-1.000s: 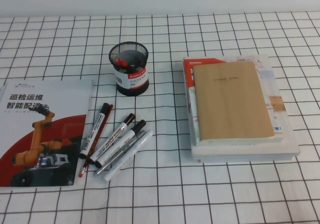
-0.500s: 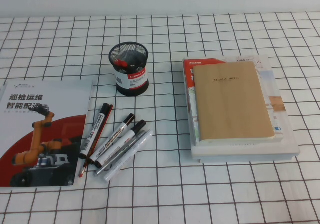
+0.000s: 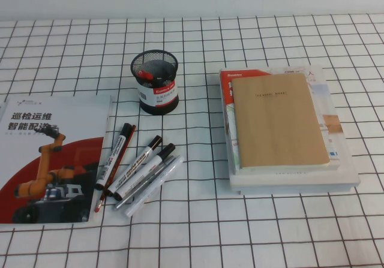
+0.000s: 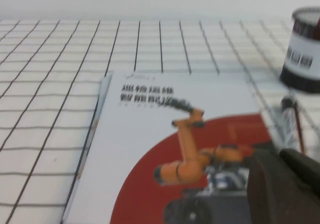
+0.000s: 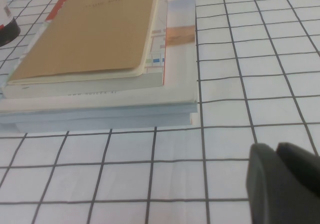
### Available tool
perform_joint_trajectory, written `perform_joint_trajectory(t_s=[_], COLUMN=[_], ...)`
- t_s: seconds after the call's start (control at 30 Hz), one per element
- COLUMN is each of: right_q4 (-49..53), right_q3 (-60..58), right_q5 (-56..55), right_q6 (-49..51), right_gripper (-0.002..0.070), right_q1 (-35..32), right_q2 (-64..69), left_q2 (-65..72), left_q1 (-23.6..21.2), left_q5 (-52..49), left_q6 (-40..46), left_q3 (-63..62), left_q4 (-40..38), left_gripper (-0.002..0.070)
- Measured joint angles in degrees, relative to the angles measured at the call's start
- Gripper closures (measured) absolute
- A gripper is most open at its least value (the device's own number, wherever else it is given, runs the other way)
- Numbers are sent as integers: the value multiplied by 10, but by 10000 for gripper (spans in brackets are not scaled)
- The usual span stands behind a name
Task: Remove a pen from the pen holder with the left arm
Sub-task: 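Take a marker out of the pen holder and lay it on the table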
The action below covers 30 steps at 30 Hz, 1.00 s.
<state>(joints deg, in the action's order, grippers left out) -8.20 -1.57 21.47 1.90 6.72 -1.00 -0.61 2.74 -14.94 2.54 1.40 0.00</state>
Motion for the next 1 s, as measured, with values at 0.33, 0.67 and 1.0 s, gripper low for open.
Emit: perform_joint_trajectory(t_s=[0.33,0.67,1.0], right_q4=[0,0,0], right_q3=[0,0,0], right_q5=[0,0,0], right_q6=[0,0,0], right_gripper=[690,690,690], right_q1=[0,0,0], right_q2=[0,0,0], left_q2=[0,0,146], left_q1=[0,0,0], left_q5=[74,86,53], left_q6=[-59,-124,-136], left_q3=[0,0,-73], left_q4=[-88,-122,-127], left_gripper=[678,678,678])
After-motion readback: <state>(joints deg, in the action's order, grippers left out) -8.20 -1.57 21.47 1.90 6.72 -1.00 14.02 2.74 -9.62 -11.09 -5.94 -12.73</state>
